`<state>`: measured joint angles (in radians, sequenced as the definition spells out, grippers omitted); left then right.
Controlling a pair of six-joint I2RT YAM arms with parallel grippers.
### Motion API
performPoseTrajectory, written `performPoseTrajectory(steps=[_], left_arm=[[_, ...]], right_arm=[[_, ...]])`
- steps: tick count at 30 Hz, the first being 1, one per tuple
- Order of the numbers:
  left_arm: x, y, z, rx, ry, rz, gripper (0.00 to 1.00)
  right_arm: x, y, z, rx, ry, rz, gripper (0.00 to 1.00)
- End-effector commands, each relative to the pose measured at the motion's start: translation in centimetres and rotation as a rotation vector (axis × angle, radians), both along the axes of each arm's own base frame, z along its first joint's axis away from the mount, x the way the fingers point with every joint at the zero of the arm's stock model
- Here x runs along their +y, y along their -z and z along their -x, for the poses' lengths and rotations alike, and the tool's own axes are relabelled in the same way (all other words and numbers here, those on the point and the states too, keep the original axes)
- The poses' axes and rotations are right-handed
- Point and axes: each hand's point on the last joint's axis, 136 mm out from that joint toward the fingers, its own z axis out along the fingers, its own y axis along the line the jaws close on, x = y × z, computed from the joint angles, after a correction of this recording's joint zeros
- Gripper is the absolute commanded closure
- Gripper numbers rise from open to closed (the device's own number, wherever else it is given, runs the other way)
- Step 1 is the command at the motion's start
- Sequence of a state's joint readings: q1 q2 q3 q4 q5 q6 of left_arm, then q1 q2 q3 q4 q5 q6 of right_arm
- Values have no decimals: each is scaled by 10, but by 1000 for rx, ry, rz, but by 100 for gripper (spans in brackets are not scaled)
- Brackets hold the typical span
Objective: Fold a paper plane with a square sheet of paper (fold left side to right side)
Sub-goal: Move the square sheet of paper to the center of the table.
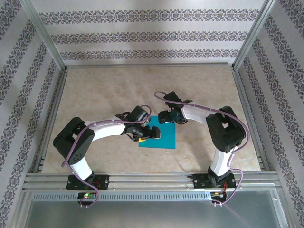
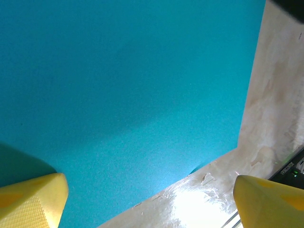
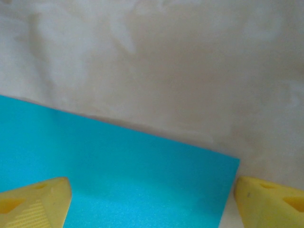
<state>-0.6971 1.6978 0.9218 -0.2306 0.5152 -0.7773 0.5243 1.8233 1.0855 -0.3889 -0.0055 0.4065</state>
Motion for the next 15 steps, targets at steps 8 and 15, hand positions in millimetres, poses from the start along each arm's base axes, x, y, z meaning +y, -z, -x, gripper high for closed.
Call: performPoseTrajectory(steps=[8, 15], left_arm=[[8, 14, 0, 26, -39, -30, 10], [7, 14, -1, 21, -45, -22, 10]], right_arm=[[13, 9, 19, 50, -42, 32, 11], [22, -1, 28, 49, -63, 16, 11]])
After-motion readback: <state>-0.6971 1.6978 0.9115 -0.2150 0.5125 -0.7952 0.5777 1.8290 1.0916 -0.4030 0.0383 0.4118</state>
